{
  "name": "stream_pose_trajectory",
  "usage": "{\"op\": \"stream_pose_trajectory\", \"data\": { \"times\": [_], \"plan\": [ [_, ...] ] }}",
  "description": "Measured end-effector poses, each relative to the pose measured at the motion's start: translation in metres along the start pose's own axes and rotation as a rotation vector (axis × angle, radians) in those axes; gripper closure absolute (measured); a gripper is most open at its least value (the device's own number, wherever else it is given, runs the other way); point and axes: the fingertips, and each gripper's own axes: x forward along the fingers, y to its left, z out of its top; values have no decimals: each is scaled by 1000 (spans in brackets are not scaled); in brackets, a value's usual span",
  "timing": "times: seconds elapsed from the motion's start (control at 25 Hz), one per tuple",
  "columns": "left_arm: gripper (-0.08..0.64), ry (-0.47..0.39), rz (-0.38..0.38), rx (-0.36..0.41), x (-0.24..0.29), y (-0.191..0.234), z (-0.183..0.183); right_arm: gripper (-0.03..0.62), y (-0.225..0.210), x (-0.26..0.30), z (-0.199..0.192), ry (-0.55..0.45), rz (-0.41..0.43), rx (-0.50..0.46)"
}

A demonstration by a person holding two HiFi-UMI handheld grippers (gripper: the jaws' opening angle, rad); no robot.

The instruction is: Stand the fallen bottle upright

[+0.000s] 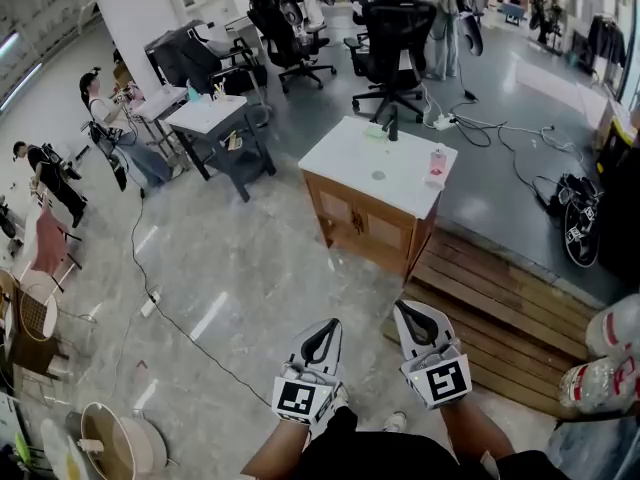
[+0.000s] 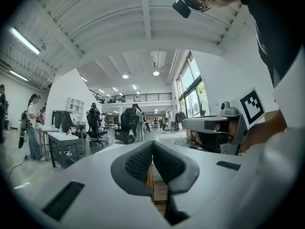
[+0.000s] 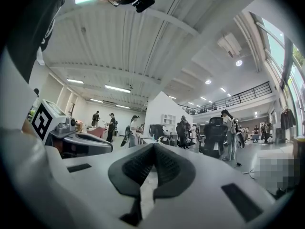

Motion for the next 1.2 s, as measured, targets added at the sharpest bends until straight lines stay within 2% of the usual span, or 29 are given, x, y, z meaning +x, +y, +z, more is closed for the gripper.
{"op": "stream_pose_trajectory", "data": {
  "times": [0.32,0.52,0.68,0.76,1.08,1.16,1.2],
  "plan": [
    [541,56,-11,8,-8,3,-5,578,5,-17,32,-121,-60,40],
    [541,58,-3,4,-5,12,-9,577,2,-14,25,-105,-67,29],
    [541,47,-9,-2,-5,24,-12,577,-1,-8,9,-34,-89,-17],
    [541,34,-5,0,-2,31,-10,565,-2,-2,8,-32,-92,-29],
    [541,48,5,-3,7,69,-15,334,2,40,-5,34,-70,-39],
    [541,47,4,-3,11,80,-17,249,2,54,-10,45,-73,-41],
    [541,43,3,-3,13,86,-18,186,1,60,-12,46,-79,-38]
  ]
}}
